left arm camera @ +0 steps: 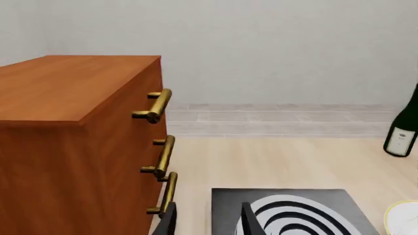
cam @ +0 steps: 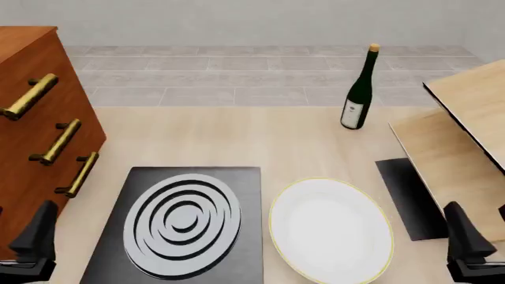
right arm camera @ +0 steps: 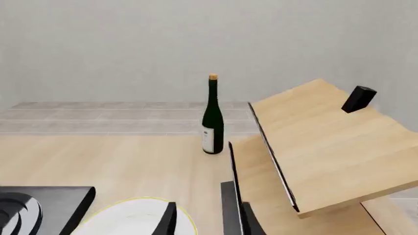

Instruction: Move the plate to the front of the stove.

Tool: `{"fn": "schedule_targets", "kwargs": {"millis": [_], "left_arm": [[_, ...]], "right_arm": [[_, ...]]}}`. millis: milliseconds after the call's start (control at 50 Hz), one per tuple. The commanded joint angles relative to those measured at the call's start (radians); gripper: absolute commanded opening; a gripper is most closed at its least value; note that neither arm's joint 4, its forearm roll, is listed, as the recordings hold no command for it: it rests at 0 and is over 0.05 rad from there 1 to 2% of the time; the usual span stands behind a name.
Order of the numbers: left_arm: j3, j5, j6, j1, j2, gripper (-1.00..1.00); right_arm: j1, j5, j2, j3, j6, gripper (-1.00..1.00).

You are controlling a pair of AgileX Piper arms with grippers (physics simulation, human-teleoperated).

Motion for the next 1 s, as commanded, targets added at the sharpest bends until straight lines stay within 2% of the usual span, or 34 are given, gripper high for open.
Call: {"fn": "schedule_targets", "kwargs": {"millis": [20, 80, 200, 300, 340, 380, 420, 500, 560, 600, 680, 840, 860, 900, 1000], "left_arm": [[0.003, -0.045, 0.067, -0.008, -0.001, 1.0], [-0.007, -0.013, 0.02, -0.027, -0.001, 1.0], [-0.045, 0.008, 0.034, -0.04, -0.001, 1.0], [-0.112, 0.068, 0.042, -0.06, -0.001, 1.0], [-0.157, 0.119, 0.083, -0.076, 0.001, 1.0], [-0.193, 0.153, 0.081, -0.095, 0.006, 1.0], [-0.225, 0.168, 0.119, -0.102, 0.028, 1.0], [-0.33, 0.201, 0.151, -0.154, 0.095, 1.0], [-0.435, 0.236, 0.2, -0.193, 0.156, 1.0], [-0.455, 0.238, 0.251, -0.211, 0.156, 1.0], [-0.517, 0.231, 0.345, -0.312, 0.2, 1.0], [-0.592, 0.206, 0.446, -0.404, 0.325, 1.0], [-0.598, 0.198, 0.479, -0.415, 0.349, 1.0], [-0.623, 0.199, 0.478, -0.438, 0.384, 1.0], [-0.669, 0.198, 0.564, -0.492, 0.476, 1.0]], "right_arm": [[0.001, 0.003, 0.005, -0.003, -0.001, 1.0], [0.002, 0.003, 0.005, -0.003, -0.002, 1.0], [0.002, 0.003, 0.004, -0.003, -0.001, 1.0], [0.002, 0.003, 0.004, -0.003, 0.0, 1.0], [0.002, 0.003, 0.005, -0.003, -0.001, 1.0], [0.002, 0.003, 0.005, -0.003, -0.001, 1.0], [0.002, 0.003, 0.005, -0.003, -0.001, 1.0], [0.002, 0.003, 0.005, -0.003, -0.001, 1.0], [0.002, 0.003, 0.006, -0.003, -0.001, 1.0], [0.003, 0.003, 0.005, -0.003, 0.0, 1.0], [0.002, 0.003, 0.005, -0.003, 0.0, 1.0], [0.002, 0.003, 0.005, -0.003, -0.001, 1.0], [0.002, 0.003, 0.005, -0.003, -0.002, 1.0], [0.003, 0.003, 0.006, -0.003, -0.001, 1.0], [0.003, 0.003, 0.005, -0.003, -0.001, 1.0]]}}
